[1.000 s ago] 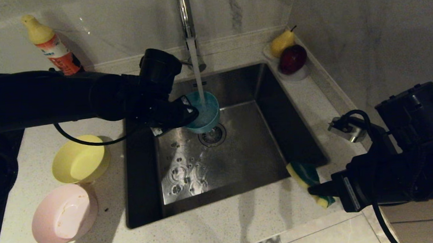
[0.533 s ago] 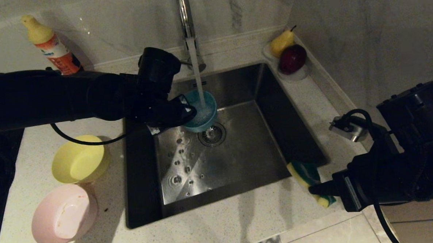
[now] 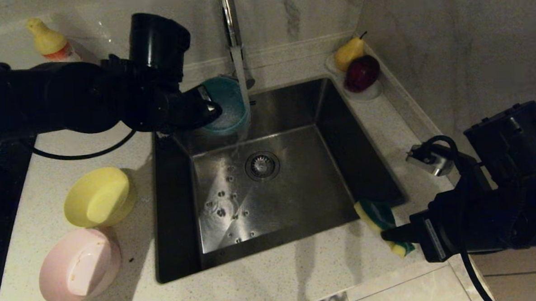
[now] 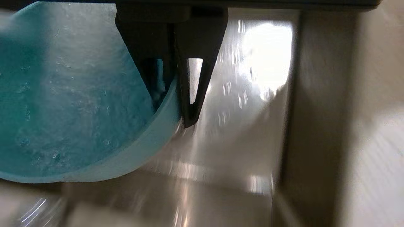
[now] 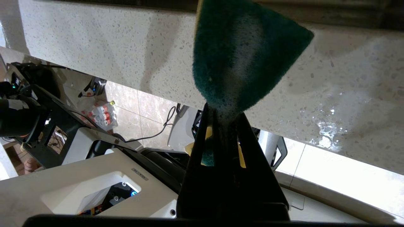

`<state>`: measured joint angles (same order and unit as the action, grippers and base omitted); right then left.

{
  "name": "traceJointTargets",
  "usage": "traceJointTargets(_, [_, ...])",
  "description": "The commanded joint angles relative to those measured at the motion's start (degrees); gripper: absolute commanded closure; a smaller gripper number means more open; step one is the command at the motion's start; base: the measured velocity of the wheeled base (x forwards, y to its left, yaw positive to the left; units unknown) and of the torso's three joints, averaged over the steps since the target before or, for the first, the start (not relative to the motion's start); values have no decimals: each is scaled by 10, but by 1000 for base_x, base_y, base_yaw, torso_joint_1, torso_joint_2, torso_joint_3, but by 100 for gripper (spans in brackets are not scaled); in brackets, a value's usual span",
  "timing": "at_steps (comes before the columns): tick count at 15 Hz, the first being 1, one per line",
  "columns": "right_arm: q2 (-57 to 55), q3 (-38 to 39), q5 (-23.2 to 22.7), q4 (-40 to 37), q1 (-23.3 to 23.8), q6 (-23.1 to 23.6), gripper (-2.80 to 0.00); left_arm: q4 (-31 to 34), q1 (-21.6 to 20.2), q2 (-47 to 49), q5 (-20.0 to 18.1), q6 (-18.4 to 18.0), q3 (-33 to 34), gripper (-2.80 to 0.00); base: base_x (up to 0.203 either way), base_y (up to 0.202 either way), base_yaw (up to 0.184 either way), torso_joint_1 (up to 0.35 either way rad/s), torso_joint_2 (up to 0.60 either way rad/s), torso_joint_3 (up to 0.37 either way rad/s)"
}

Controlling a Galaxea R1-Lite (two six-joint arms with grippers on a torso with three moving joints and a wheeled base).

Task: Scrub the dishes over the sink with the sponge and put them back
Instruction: Wash the bowl

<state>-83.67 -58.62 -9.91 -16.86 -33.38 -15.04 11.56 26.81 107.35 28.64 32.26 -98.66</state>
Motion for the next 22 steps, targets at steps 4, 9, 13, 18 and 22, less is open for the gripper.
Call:
traceJointTargets(4, [-4,-2,-3,-1,8,0,0,-109,-1,-67,38,-85,81,0,0,0,0,0,0,0])
traceJointTargets(9, [-8,-1,-4,-1,12,0,0,-382,-1,-97,37,-259,234,0,0,0,0,0,0,0])
traceJointTargets(13, [-16,-1,-5,-1,12,0,0,-528,-1,-119,33,-358,317,0,0,0,0,0,0,0])
traceJointTargets(18, [-28,2,-5,32,11,0,0,-711,0,-128,-24,-452,434,0,0,0,0,0,0,0])
traceJointTargets(22, [-35,-2,-5,44,12,0,0,-787,0,-126,-33,-496,480,0,0,0,0,0,0,0])
